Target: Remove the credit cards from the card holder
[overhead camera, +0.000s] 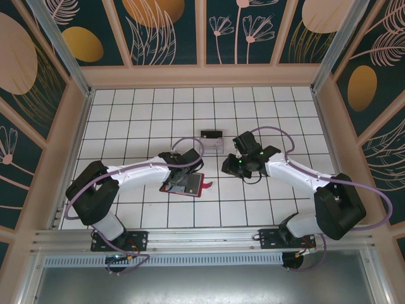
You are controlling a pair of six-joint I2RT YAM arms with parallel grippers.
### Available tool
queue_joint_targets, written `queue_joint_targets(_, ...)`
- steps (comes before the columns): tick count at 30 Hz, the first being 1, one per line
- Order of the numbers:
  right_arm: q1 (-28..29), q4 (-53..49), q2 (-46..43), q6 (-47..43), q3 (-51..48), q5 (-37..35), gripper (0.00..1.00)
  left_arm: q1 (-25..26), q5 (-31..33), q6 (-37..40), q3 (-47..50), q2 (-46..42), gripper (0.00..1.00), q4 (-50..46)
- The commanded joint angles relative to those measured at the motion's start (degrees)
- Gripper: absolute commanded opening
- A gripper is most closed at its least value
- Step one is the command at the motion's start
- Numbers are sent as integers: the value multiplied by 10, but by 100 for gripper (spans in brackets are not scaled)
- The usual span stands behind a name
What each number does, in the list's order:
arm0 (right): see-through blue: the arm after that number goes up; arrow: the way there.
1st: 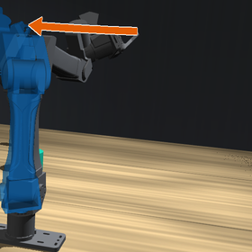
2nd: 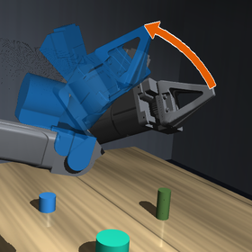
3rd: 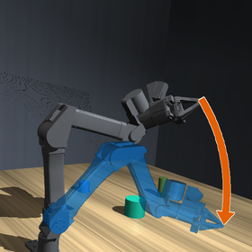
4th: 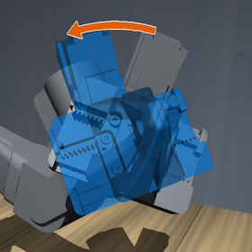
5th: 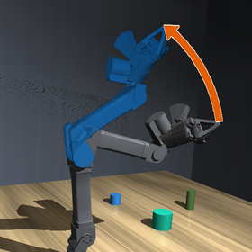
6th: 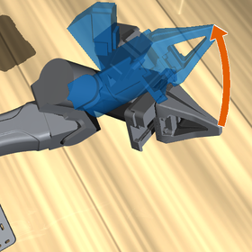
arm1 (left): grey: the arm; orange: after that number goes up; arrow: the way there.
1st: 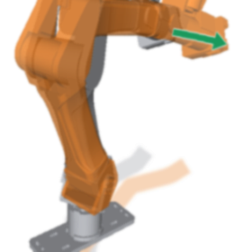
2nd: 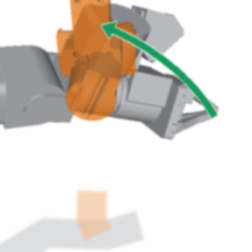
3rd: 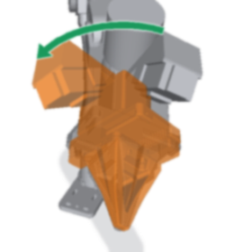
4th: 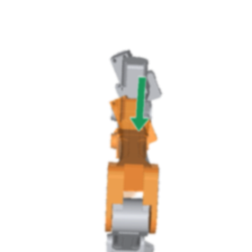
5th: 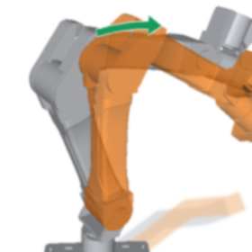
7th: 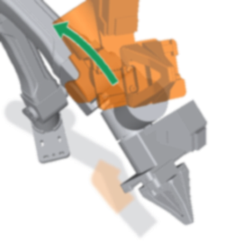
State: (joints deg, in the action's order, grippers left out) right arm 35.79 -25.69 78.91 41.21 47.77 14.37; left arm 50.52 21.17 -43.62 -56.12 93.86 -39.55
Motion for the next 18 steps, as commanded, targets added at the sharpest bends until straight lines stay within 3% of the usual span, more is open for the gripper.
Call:
queue_joint_targets(1, 7, -15, 6, -8, 25, -17, 28, -7, 36, -3, -4, -11, 35, -41)
queue_joint_targets(9, 38, -15, 27, -3, 49, -19, 28, -52, 3, 11, 36, -87, 34, -9)
queue_joint_targets(13, 69, 1, 58, 8, 68, -8, 28, -75, -121, 20, 60, -141, 30, 90)
queue_joint_targets(18, 110, 31, 101, 35, 89, 5, 28, -85, -273, -2, 89, -138, 25, 218)
